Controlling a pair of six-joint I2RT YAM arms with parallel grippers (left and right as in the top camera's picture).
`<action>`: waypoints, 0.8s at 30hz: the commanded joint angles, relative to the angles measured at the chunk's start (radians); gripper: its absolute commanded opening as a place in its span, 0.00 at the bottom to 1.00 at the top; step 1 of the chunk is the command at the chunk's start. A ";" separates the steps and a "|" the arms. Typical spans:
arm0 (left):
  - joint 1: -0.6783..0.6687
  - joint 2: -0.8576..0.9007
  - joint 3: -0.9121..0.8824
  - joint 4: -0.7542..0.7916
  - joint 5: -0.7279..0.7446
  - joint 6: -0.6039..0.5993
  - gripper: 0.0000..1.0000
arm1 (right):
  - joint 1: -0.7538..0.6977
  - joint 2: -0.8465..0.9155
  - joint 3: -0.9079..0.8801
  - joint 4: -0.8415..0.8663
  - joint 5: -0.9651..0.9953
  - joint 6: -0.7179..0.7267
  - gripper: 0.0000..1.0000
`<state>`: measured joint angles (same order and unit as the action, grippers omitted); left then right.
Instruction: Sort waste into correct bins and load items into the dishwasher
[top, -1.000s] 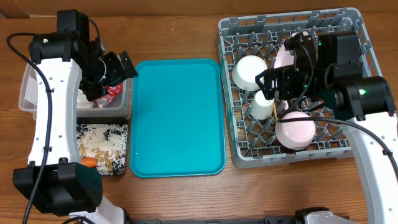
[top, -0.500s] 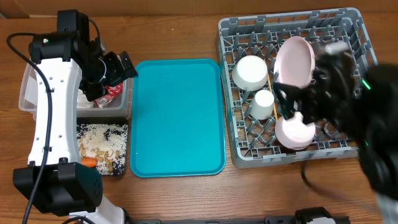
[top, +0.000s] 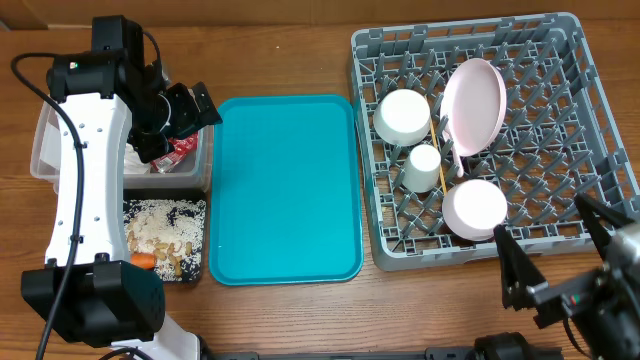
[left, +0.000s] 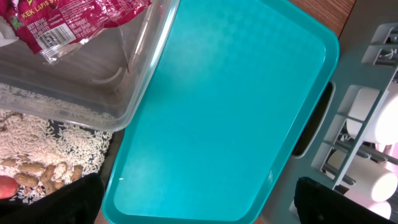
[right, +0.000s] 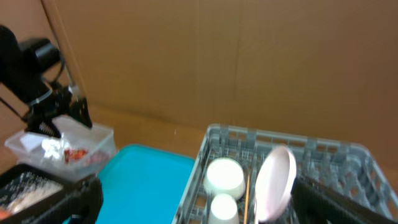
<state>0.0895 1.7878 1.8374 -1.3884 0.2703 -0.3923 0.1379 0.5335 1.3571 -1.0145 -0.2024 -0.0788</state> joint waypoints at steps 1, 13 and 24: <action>-0.005 0.004 0.020 0.001 0.011 -0.004 1.00 | -0.002 -0.082 -0.121 0.079 0.006 0.001 1.00; -0.005 0.004 0.020 0.001 0.011 -0.004 1.00 | -0.060 -0.407 -0.663 0.520 -0.068 0.002 1.00; -0.005 0.004 0.020 0.001 0.011 -0.004 1.00 | -0.088 -0.530 -1.067 0.972 -0.142 0.064 1.00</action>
<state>0.0895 1.7878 1.8374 -1.3880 0.2707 -0.3923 0.0528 0.0147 0.3672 -0.1146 -0.3405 -0.0582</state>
